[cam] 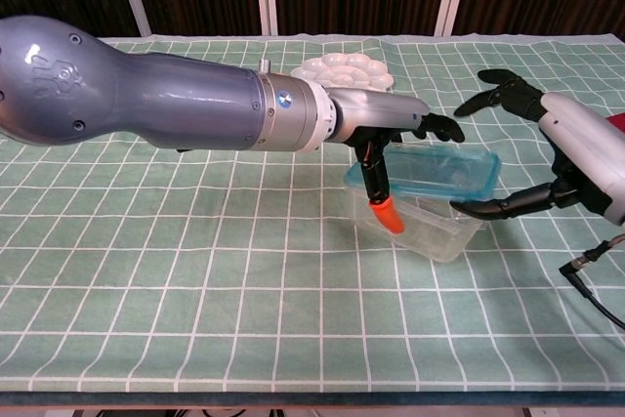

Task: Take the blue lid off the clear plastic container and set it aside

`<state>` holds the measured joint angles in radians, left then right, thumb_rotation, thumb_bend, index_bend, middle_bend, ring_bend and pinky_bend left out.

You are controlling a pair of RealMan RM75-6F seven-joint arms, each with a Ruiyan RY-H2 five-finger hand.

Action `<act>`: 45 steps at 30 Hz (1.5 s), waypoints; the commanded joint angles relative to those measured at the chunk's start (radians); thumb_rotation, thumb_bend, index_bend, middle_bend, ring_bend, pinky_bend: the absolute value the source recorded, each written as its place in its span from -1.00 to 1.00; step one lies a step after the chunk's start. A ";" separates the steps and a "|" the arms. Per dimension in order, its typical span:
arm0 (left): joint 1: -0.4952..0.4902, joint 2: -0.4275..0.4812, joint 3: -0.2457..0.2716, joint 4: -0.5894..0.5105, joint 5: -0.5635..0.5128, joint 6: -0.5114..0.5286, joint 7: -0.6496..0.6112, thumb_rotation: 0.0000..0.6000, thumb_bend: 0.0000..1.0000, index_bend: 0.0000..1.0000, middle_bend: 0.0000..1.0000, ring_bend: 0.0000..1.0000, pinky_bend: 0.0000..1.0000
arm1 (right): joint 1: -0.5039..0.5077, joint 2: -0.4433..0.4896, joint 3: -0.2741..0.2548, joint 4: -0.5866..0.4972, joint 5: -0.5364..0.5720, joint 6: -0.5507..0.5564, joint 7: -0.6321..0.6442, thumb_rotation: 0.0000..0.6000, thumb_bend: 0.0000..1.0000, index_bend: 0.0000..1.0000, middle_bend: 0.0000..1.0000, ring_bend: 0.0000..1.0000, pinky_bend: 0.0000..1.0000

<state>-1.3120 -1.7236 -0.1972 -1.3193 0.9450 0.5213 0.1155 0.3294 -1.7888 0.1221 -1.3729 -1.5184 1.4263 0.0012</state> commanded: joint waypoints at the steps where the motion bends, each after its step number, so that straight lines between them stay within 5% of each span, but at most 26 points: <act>1: 0.003 -0.002 0.004 -0.005 -0.012 0.023 0.016 1.00 -1.00 -1.00 -1.00 -1.00 -0.78 | -0.003 0.001 0.000 -0.006 0.004 0.000 0.007 1.00 -0.27 0.02 -0.86 -1.00 -1.00; 13: 0.008 0.014 0.016 -0.041 -0.040 0.049 0.047 1.00 -1.00 -1.00 -1.00 -1.00 -0.78 | -0.010 -0.019 0.000 -0.006 0.024 -0.007 0.002 1.00 -0.13 0.39 -0.77 -1.00 -1.00; 26: 0.135 0.109 0.049 -0.156 0.117 0.222 0.019 1.00 -1.00 -1.00 -1.00 -1.00 -0.78 | 0.001 -0.047 0.015 0.015 0.015 -0.002 0.023 1.00 -0.13 0.42 -0.76 -1.00 -1.00; 45: 0.334 0.340 0.091 -0.362 0.259 0.412 -0.035 1.00 -1.00 -1.00 -1.00 -1.00 -0.77 | 0.087 -0.006 0.202 0.022 0.126 -0.057 -0.049 1.00 -0.13 0.43 -0.73 -1.00 -1.00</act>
<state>-0.9917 -1.3980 -0.1120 -1.6672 1.1939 0.9222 0.0849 0.4109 -1.8121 0.3105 -1.3506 -1.4131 1.3832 -0.0320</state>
